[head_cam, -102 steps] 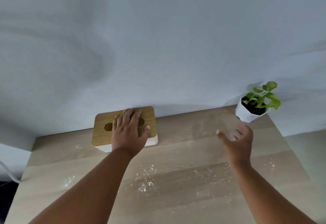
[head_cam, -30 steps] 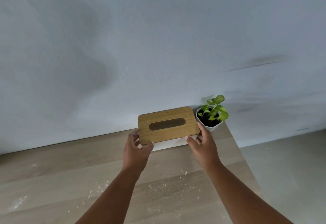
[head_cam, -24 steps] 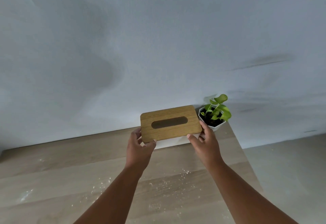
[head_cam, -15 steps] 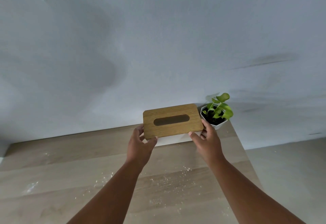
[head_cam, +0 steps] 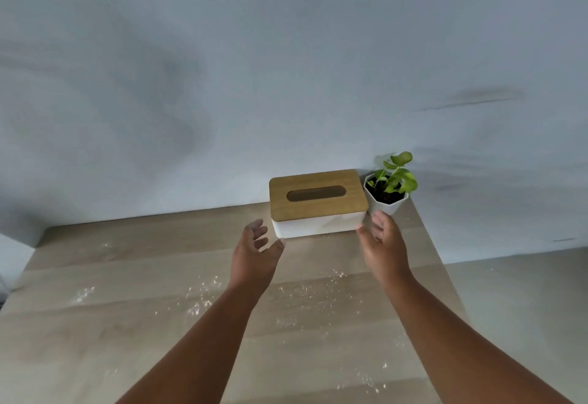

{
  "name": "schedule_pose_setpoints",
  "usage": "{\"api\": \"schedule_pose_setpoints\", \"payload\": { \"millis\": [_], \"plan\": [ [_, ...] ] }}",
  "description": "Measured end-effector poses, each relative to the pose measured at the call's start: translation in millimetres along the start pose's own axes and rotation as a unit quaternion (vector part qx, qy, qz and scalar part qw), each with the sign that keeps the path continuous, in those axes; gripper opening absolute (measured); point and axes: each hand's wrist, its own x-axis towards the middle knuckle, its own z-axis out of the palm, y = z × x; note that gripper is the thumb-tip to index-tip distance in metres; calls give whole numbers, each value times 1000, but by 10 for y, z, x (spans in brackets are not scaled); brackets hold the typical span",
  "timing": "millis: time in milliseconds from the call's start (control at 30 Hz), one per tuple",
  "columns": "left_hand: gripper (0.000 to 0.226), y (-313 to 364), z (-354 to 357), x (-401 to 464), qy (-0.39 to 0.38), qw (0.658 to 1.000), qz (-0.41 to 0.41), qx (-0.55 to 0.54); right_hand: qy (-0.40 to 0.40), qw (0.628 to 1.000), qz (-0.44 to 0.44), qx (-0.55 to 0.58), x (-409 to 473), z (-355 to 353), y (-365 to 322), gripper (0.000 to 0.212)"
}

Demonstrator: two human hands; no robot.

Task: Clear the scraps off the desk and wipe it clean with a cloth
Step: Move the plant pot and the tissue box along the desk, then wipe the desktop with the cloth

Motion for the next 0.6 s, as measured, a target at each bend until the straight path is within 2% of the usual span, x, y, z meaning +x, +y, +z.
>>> {"api": "schedule_pose_setpoints", "payload": {
  "millis": [133,267,367,500,600],
  "plan": [
    [54,-174,-74,-347,-13,1000,13,0,-5,1000,-7,-28,-343,-128,147,60],
    [47,-391,-126,-768,-20,998,35,45,-12,997,-15,-71,-797,-325,410,55],
    [47,-573,-146,-1092,-32,994,57,83,-13,996,-10,-85,-1142,-511,590,54],
    [53,-773,-149,-1558,-61,984,73,152,-7,994,-16,-107,-1652,-800,798,62],
    [59,-895,-72,-1887,-89,974,98,185,-1,985,-41,-166,-1987,-1081,922,61]
  ]
}}
